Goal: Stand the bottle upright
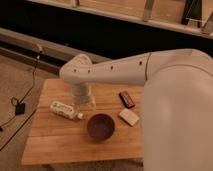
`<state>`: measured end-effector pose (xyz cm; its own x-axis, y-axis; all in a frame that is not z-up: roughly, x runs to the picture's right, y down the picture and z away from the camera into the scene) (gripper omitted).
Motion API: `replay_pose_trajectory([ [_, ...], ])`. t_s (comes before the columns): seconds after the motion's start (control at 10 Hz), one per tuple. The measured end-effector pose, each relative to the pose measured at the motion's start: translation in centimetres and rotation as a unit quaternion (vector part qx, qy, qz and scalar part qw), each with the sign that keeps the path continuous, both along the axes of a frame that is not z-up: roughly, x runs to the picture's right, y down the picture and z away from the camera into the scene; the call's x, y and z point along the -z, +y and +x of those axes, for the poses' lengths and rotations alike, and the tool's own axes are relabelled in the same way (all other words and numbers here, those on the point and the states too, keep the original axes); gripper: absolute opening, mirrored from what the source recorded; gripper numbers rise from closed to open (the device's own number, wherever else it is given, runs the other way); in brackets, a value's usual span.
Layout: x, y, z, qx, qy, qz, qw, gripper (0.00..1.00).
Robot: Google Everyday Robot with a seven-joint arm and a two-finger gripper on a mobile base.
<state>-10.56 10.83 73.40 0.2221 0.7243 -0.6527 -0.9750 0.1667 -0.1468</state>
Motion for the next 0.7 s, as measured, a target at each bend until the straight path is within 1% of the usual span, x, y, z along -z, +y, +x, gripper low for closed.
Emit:
replay_pose_trajectory([
  [0.1, -1.1, 0.0, -0.3, 0.023, -0.017, 0.001, 0.9996, 0.65],
  [0.2, -2.6, 0.1, -0.7, 0.052, -0.039, 0.001, 0.9979, 0.65],
  [0.3, -4.5, 0.1, -1.2, 0.085, -0.071, 0.003, 0.9938, 0.65],
  [0.4, -6.3, 0.0, -1.3, 0.109, -0.096, 0.004, 0.9895, 0.65],
  [0.5, -7.9, 0.0, -1.6, 0.125, -0.118, 0.003, 0.9851, 0.65],
  [0.7, -11.1, -0.1, -2.1, 0.155, -0.162, -0.001, 0.9746, 0.65],
])
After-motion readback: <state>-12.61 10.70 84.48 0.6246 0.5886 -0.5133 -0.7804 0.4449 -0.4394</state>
